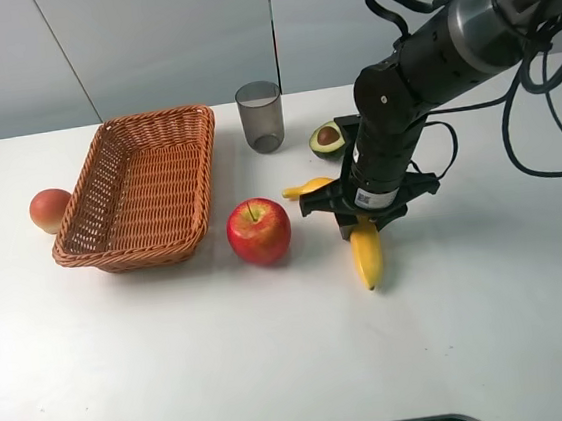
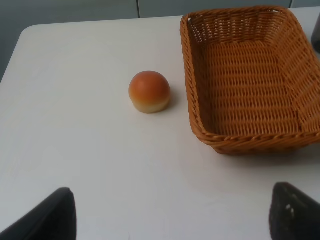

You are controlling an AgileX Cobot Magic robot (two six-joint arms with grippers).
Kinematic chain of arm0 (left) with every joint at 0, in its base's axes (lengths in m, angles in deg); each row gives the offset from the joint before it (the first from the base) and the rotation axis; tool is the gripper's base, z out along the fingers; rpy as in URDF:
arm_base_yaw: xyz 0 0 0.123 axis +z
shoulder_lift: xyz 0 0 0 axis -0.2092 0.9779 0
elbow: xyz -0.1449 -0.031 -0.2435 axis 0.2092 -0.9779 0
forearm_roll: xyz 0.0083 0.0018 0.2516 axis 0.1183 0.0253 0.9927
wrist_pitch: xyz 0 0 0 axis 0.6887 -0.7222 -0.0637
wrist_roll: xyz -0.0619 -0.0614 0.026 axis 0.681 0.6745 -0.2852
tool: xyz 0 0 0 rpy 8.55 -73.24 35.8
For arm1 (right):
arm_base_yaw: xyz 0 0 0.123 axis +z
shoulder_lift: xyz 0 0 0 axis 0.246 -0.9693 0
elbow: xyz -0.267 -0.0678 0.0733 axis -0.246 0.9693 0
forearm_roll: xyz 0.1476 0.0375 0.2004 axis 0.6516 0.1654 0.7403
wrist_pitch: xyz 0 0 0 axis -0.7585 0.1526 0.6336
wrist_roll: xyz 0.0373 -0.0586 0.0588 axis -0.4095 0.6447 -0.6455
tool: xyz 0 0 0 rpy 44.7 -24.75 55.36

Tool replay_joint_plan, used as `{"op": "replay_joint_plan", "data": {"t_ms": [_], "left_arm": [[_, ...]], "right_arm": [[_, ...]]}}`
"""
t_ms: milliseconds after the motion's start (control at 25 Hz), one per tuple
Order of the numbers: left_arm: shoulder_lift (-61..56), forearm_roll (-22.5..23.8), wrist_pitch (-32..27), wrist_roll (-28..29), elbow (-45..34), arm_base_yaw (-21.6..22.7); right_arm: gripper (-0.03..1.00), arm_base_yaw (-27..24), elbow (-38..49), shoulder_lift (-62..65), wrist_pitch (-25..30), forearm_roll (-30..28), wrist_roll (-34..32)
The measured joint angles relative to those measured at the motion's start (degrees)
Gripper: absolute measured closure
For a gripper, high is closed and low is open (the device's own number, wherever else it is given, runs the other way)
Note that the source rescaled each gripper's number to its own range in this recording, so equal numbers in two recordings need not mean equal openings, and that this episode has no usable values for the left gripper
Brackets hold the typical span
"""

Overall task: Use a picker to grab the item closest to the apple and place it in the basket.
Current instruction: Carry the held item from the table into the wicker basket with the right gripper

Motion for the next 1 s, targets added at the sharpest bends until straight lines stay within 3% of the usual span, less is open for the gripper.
{"op": "replay_joint_plan", "data": {"t_ms": [560, 800, 1000], "left_arm": [[0.0, 0.0, 0.0, 0.08, 0.0, 0.0], [0.0, 0.0, 0.0, 0.08, 0.0, 0.0], [0.0, 0.0, 0.0, 0.08, 0.0, 0.0]], "right_arm": [[0.97, 0.0, 0.0, 0.0, 0.63, -0.22, 0.12], [0.97, 0.0, 0.13, 0.97, 2.87, -3.55, 0.07], [0.97, 0.0, 0.22, 7.26, 5.39, -7.65, -3.71]]}}
